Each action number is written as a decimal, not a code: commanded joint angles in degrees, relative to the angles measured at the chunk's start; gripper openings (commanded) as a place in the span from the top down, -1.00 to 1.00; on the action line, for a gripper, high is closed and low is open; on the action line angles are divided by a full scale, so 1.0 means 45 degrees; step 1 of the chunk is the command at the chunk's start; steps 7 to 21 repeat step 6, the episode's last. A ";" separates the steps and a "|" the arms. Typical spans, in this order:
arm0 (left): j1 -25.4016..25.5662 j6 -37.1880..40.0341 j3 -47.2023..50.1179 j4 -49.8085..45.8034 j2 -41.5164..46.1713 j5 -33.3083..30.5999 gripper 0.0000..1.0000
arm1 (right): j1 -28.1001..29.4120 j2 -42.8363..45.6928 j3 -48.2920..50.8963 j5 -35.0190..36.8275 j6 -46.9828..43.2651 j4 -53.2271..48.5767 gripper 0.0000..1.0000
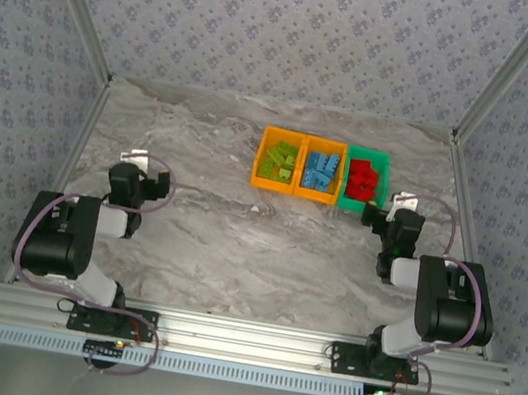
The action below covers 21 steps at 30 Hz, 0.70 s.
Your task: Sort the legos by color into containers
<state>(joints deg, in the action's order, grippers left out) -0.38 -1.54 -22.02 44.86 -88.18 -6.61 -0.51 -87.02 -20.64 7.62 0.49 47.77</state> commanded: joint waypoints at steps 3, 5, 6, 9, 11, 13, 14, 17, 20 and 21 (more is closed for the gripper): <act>-0.0029 -0.0101 -0.0321 0.0440 0.0083 0.0336 -0.99 | -0.0140 -0.0037 -0.0381 -0.0581 -0.0285 -0.0323 -1.00; -0.0016 -0.0100 -0.0321 0.0451 0.0069 0.0337 -0.98 | -0.0157 -0.0019 -0.0325 -0.0581 -0.0285 -0.0269 -1.00; -0.0022 -0.0089 -0.0312 0.0441 0.0079 0.0335 -0.99 | -0.0159 0.0000 -0.0312 -0.0608 -0.0285 -0.0255 -1.00; -0.0022 -0.0089 -0.0312 0.0441 0.0079 0.0335 -0.99 | -0.0159 0.0000 -0.0312 -0.0608 -0.0285 -0.0255 -1.00; -0.0022 -0.0089 -0.0312 0.0441 0.0079 0.0335 -0.99 | -0.0159 0.0000 -0.0312 -0.0608 -0.0285 -0.0255 -1.00; -0.0022 -0.0089 -0.0312 0.0441 0.0079 0.0335 -0.99 | -0.0159 0.0000 -0.0312 -0.0608 -0.0285 -0.0255 -1.00; -0.0022 -0.0089 -0.0312 0.0441 0.0079 0.0335 -0.99 | -0.0159 0.0000 -0.0312 -0.0608 -0.0285 -0.0255 -1.00; -0.0022 -0.0089 -0.0312 0.0441 0.0079 0.0335 -0.99 | -0.0159 0.0000 -0.0312 -0.0608 -0.0285 -0.0255 -1.00; -0.0022 -0.0089 -0.0312 0.0441 0.0079 0.0335 -0.99 | -0.0159 0.0000 -0.0312 -0.0608 -0.0285 -0.0255 -1.00; -0.0022 -0.0089 -0.0312 0.0441 0.0079 0.0335 -0.99 | -0.0159 0.0000 -0.0312 -0.0608 -0.0285 -0.0255 -1.00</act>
